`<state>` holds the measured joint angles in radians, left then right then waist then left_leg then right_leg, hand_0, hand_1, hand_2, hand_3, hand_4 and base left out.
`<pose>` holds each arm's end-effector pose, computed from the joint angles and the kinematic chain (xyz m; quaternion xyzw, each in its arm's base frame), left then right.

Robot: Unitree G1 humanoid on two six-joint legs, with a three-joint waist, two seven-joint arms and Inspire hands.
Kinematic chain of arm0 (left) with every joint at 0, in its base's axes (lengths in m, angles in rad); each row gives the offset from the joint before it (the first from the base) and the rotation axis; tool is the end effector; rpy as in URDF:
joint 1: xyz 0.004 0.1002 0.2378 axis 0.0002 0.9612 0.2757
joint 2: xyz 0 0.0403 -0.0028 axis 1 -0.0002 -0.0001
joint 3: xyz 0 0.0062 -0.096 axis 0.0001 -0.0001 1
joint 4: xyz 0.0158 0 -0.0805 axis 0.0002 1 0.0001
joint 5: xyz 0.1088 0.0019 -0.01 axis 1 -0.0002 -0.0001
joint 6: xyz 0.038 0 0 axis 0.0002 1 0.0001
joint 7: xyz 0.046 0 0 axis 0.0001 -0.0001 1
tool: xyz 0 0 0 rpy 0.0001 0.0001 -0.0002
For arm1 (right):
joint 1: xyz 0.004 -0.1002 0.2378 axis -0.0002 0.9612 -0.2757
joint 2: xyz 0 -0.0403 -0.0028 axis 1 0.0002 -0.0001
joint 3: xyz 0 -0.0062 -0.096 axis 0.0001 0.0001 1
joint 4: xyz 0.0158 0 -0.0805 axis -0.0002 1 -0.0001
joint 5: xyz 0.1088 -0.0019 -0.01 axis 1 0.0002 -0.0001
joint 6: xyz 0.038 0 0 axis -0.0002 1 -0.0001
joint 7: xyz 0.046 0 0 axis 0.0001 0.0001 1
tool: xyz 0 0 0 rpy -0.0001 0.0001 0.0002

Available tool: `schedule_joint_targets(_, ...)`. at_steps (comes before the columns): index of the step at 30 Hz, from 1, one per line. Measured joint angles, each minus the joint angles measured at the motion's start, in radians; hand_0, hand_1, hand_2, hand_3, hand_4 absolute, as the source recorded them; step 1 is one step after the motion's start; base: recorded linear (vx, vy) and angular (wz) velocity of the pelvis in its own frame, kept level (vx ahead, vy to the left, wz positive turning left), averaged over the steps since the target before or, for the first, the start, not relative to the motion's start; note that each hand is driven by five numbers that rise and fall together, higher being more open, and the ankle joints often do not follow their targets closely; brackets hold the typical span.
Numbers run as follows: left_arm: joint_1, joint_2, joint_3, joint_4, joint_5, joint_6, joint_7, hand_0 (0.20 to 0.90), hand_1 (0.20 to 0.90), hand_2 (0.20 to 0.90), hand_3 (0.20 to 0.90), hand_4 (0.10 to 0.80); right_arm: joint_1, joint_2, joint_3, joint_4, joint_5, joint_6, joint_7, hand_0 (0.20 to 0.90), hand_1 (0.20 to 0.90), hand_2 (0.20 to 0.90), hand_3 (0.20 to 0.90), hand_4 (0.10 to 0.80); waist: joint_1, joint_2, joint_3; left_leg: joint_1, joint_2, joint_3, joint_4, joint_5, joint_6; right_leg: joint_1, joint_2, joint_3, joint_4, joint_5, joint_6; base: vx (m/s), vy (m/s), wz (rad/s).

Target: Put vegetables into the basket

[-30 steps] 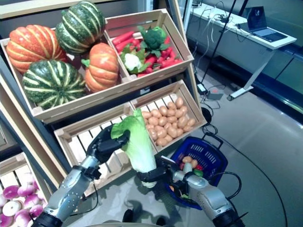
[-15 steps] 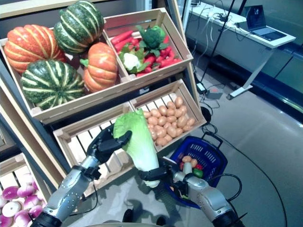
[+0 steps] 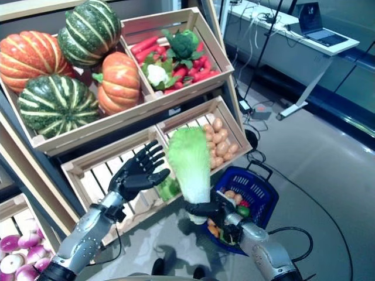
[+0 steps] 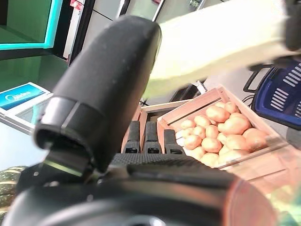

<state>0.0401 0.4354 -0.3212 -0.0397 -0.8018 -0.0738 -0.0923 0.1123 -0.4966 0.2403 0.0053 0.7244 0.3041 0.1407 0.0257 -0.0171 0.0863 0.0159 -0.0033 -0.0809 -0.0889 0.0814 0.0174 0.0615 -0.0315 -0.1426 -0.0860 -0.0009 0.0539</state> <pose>0.1953 0.1667 0.0440 -0.1933 0.0498 -0.1705 0.9649 0.1771 -0.1966 0.0172 0.1245 0.2616 0.1591 0.9438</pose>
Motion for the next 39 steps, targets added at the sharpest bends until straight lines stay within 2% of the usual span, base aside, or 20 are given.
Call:
schedule_joint_targets(3,0.002,-0.002,0.027,0.0,0.0,0.015,-0.005,0.9,0.9,0.9,0.9,0.8,0.023,0.031,-0.05,0.0,0.026,-0.064,-0.058,0.3,0.3,0.3,0.3,0.4,-0.005,0.001,0.0,-0.001,0.0,0.004,0.0,-0.003,0.0,-0.004,0.0,0.004,0.0,0.0,0.0,-0.007,-0.003,-0.05)
schedule_joint_targets(10,0.023,-0.017,0.088,0.0,0.0,0.027,-0.006,0.9,0.9,0.9,0.9,0.8,0.067,0.179,-0.191,0.002,0.102,-0.287,-0.218,0.3,0.3,0.3,0.3,0.4,-0.011,0.005,0.001,-0.011,0.001,0.022,0.0,-0.007,0.001,-0.02,0.0,0.023,-0.002,0.002,0.002,0.023,0.0,-0.08)
schedule_joint_targets(14,0.055,-0.02,0.104,0.001,0.0,0.027,-0.006,0.9,0.9,0.9,0.9,0.8,0.072,0.224,-0.233,0.066,0.13,-0.42,-0.312,0.3,0.3,0.3,0.3,0.4,-0.011,0.006,0.002,-0.015,0.001,0.029,0.0,-0.01,0.002,-0.027,0.0,0.027,-0.002,0.002,0.003,0.016,0.0,-0.04)
schedule_joint_targets(18,0.089,-0.021,0.102,0.004,-0.013,0.025,-0.002,0.9,0.9,0.9,0.9,0.8,0.068,0.246,-0.245,0.165,0.202,-0.485,-0.406,0.3,0.3,0.3,0.3,0.4,-0.009,0.011,0.009,-0.046,0.001,0.031,0.0,-0.005,0.001,-0.061,0.001,0.027,0.001,0.006,0.005,-0.13,-0.041,-0.02)
schedule_joint_targets(20,0.084,-0.02,0.1,0.007,-0.024,-0.005,0.008,0.9,0.9,0.9,0.9,0.8,0.041,0.258,-0.24,0.225,0.271,-0.532,-0.43,0.3,0.3,0.3,0.3,0.4,-0.009,0.02,0.031,-0.095,0.003,0.03,0.003,0.008,0.0,-0.113,0.002,0.027,0.009,0.016,0.002,-0.387,-0.071,0.0)
schedule_joint_targets(21,0.073,-0.021,0.099,0.012,-0.029,-0.014,0.009,0.9,0.9,0.9,0.9,0.8,0.023,0.261,-0.239,0.244,0.303,-0.548,-0.436,0.3,0.3,0.3,0.3,0.4,-0.006,0.025,0.05,-0.116,0.003,0.03,0.008,0.014,0.0,-0.131,0.003,0.024,0.012,0.025,0.001,-0.454,-0.098,0.04)
schedule_joint_targets(24,-0.056,-0.024,0.081,0.062,-0.029,-0.081,0.019,0.9,0.9,0.9,0.9,0.8,-0.152,0.259,-0.252,0.406,0.453,-0.619,-0.455,0.3,0.3,0.3,0.3,0.4,-0.002,0.042,0.167,-0.203,0.005,0.017,0.025,0.047,-0.006,-0.213,0.007,0.015,0.031,0.052,-0.004,-0.267,-0.081,0.12)
schedule_joint_targets(28,-0.159,-0.023,0.055,0.06,-0.028,-0.156,0.048,0.9,0.9,0.9,0.9,0.8,-0.294,0.255,-0.266,0.486,0.474,-0.679,-0.481,0.3,0.3,0.3,0.3,0.4,0.016,0.054,0.279,-0.277,0.009,0.0,0.063,0.062,-0.013,-0.285,0.015,-0.005,0.081,0.054,-0.011,-0.244,-0.07,0.12)
schedule_joint_targets(31,-0.249,-0.024,0.05,0.07,-0.027,-0.2,0.059,0.9,0.9,0.9,0.9,0.8,-0.455,0.234,-0.271,0.571,0.511,-0.709,-0.481,0.3,0.3,0.3,0.3,0.4,0.036,0.056,0.374,-0.353,0.003,-0.007,0.138,0.055,-0.022,-0.378,0.009,-0.015,0.194,0.025,-0.022,-0.18,-0.042,0.03)
schedule_joint_targets(34,-0.322,-0.024,0.038,0.08,-0.026,-0.212,0.065,0.9,0.9,0.9,0.9,0.8,-0.578,0.191,-0.271,0.699,0.542,-0.709,-0.48,0.3,0.3,0.3,0.3,0.4,0.056,0.058,0.409,-0.435,-0.003,-0.028,0.201,0.046,-0.033,-0.476,-0.008,-0.036,0.315,-0.02,-0.03,-0.142,-0.053,0.22)
schedule_joint_targets(35,-0.342,-0.024,0.03,0.081,-0.026,-0.226,0.075,0.9,0.9,0.9,0.9,0.8,-0.609,0.185,-0.274,0.735,0.544,-0.709,-0.48,0.3,0.3,0.3,0.3,0.4,0.071,0.055,0.415,-0.473,-0.015,-0.039,0.237,0.044,-0.034,-0.524,-0.015,-0.036,0.379,-0.044,-0.034,-0.102,-0.049,0.3)
schedule_joint_targets(37,-0.357,-0.025,0.029,0.081,-0.026,-0.24,0.088,0.9,0.9,0.9,0.9,0.8,-0.639,0.184,-0.273,0.761,0.544,-0.709,-0.48,0.3,0.3,0.3,0.3,0.4,0.088,0.053,0.428,-0.508,-0.03,-0.052,0.278,0.032,-0.045,-0.577,-0.037,-0.043,0.47,-0.085,-0.041,-0.069,-0.015,0.27)
schedule_joint_targets(39,-0.361,-0.024,0.029,0.082,-0.027,-0.247,0.09,0.9,0.9,0.9,0.9,0.8,-0.679,0.183,-0.272,0.808,0.546,-0.707,-0.479,0.3,0.3,0.3,0.3,0.4,0.108,0.053,0.429,-0.55,-0.04,-0.055,0.337,0.014,-0.044,-0.621,-0.051,-0.043,0.537,-0.114,-0.047,-0.035,0.002,0.15)
